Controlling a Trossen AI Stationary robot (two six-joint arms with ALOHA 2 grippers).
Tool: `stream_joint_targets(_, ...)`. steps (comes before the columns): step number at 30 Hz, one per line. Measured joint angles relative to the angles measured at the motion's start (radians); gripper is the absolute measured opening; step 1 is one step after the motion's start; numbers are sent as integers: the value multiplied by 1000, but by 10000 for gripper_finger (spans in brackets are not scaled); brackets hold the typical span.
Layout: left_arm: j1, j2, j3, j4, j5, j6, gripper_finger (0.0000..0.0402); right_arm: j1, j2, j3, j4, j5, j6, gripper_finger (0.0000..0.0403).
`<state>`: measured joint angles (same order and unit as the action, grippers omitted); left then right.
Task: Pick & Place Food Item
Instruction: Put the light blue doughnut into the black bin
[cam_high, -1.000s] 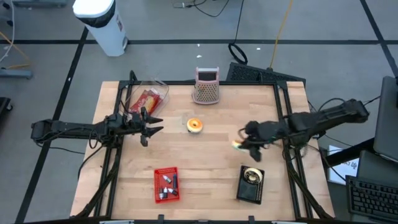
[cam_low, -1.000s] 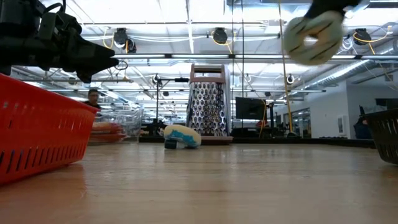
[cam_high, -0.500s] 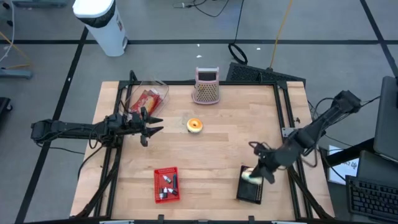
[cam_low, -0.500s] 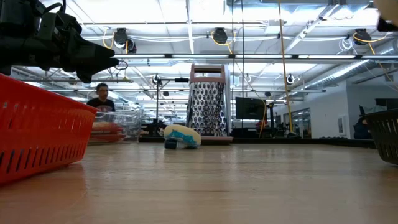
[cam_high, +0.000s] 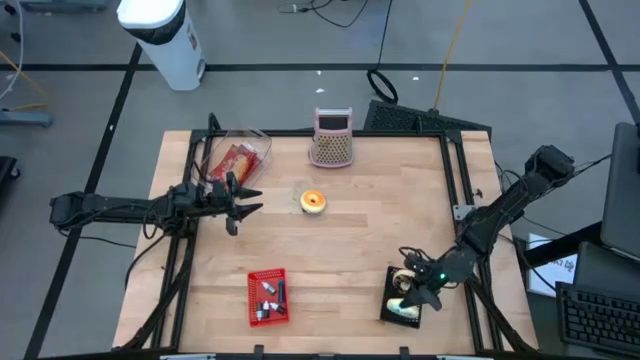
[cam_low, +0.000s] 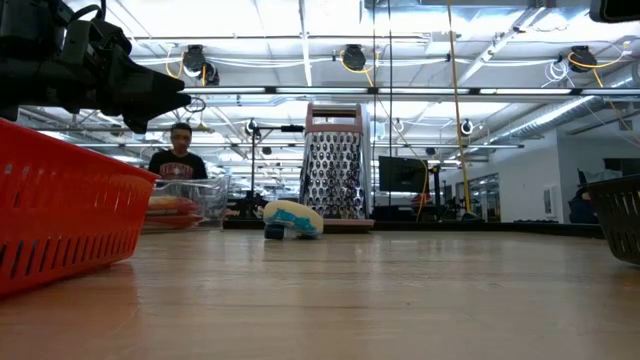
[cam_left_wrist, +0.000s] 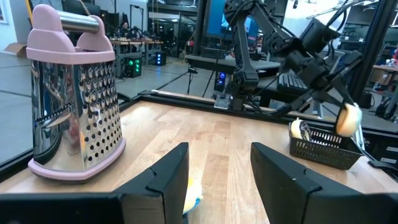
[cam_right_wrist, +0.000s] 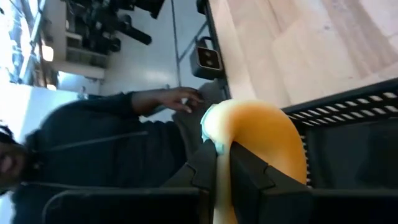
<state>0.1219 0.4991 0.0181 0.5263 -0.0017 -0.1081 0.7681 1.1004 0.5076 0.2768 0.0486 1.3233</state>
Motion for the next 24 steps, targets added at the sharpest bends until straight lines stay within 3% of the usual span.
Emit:
stream_joint_targets(7, 0, 0, 0, 0, 0, 0, 175, 0, 0, -49, 2, 0, -52, 34)
stream_joint_targets(19, 0, 0, 0, 0, 0, 0, 175, 0, 0, -77, 0, 1, -188, 116)
stream_joint_targets(24, 0, 0, 0, 0, 0, 0, 175, 0, 0, -77, 0, 2, -216, 129)
